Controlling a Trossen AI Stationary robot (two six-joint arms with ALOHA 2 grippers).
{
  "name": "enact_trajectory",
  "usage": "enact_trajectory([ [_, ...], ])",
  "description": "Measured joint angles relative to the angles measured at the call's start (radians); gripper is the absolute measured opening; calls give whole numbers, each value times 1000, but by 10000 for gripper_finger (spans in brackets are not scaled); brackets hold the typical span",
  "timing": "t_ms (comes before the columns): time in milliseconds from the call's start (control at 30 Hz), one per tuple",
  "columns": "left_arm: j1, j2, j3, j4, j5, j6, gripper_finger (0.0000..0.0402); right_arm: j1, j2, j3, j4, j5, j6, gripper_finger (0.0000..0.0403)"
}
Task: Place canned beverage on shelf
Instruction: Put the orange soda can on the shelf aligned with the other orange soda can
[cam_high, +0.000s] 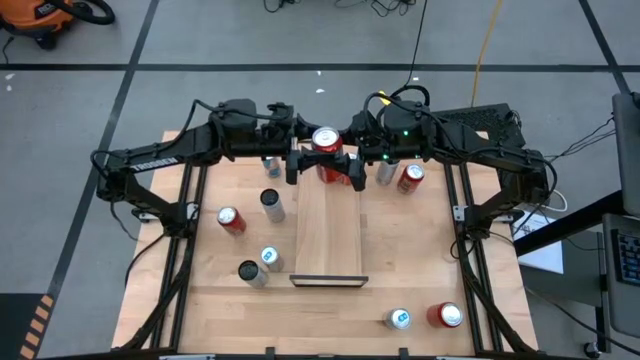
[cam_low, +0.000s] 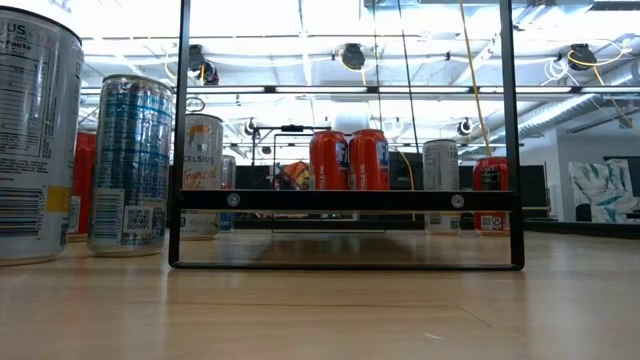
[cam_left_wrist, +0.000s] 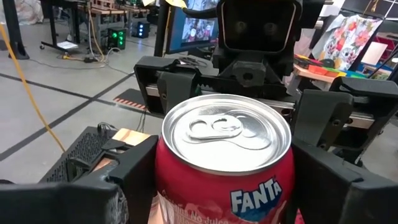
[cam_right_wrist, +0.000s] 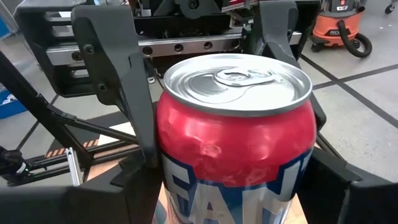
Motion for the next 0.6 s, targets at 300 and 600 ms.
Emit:
enact_trajectory([
  [300, 0, -1, -1, -6, 7, -7, 286, -1, 0, 0, -22, -24, 8, 279],
  [600, -1, -1, -3, -10, 46, -28, 287, 0, -8, 1, -78, -43, 62, 347],
])
